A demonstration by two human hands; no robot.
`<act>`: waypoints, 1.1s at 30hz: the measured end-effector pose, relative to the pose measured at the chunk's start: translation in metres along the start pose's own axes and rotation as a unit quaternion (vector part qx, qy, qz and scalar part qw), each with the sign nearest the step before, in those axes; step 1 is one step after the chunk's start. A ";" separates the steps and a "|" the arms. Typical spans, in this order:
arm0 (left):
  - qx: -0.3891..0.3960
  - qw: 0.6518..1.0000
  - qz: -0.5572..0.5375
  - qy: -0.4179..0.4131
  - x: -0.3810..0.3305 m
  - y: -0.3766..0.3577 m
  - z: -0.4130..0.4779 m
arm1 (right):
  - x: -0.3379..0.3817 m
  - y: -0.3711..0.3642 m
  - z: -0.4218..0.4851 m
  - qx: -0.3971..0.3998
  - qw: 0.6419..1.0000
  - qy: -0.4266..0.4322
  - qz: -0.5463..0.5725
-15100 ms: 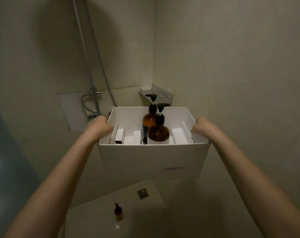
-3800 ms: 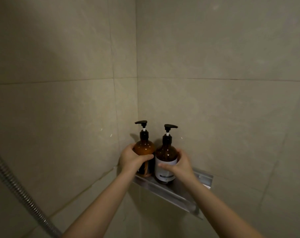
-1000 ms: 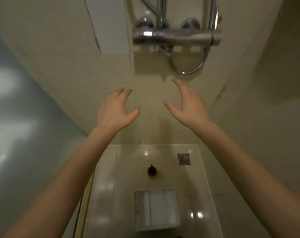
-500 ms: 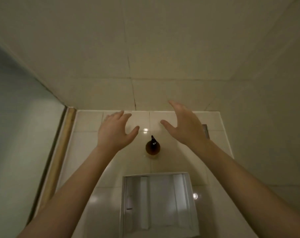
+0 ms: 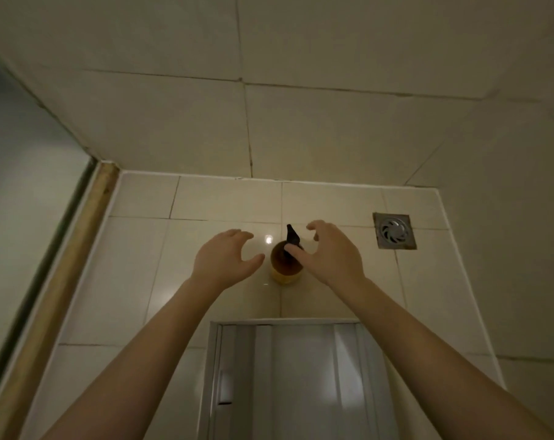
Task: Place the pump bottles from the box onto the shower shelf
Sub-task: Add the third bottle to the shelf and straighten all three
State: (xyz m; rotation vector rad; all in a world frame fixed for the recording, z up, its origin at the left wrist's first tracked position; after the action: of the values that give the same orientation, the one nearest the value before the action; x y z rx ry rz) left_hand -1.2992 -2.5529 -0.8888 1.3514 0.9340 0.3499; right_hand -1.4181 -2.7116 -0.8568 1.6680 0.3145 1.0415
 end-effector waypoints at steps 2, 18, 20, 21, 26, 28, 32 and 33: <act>0.025 0.999 -0.030 0.022 0.005 -0.014 0.000 | 0.002 -0.005 0.000 0.004 1.000 -0.019 0.022; 0.090 0.966 -0.240 -0.021 -0.042 -0.073 0.023 | 0.020 0.001 0.005 0.074 0.988 0.119 0.068; 0.074 0.958 -0.275 -0.023 -0.042 -0.068 0.024 | 0.019 0.011 0.009 0.091 0.986 0.126 0.068; 0.067 0.953 -0.294 -0.020 -0.042 -0.063 0.025 | 0.021 0.019 0.011 0.093 0.985 0.128 0.072; 0.034 0.929 -0.367 -0.024 -0.072 0.016 0.028 | 0.058 0.108 0.019 0.089 0.977 0.154 0.116; 0.030 0.908 -0.416 -0.026 -0.096 0.068 0.026 | 0.084 0.163 0.019 0.087 0.974 0.167 0.127; 0.031 0.882 -0.469 -0.029 -0.159 0.193 0.012 | 0.136 0.291 0.009 0.081 0.971 0.189 0.120; 0.037 0.876 -0.480 -0.031 -0.178 0.227 0.007 | 0.149 0.327 0.006 0.074 0.972 0.190 0.120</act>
State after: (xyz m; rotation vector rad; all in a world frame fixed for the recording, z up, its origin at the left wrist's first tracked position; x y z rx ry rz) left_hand -1.3364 -2.6295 -0.6135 0.8066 1.4438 -0.4957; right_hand -1.4223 -2.7384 -0.4981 1.6604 0.4561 1.5571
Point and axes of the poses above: each hand's wrist, its own z-axis towards the middle knuckle, its own y-axis out of the back of the hand, x = y × z, the point moved 7 cm from there along z, towards the middle knuckle, and after that the axes turned 8 degrees about -x, right-handed, at the moved point
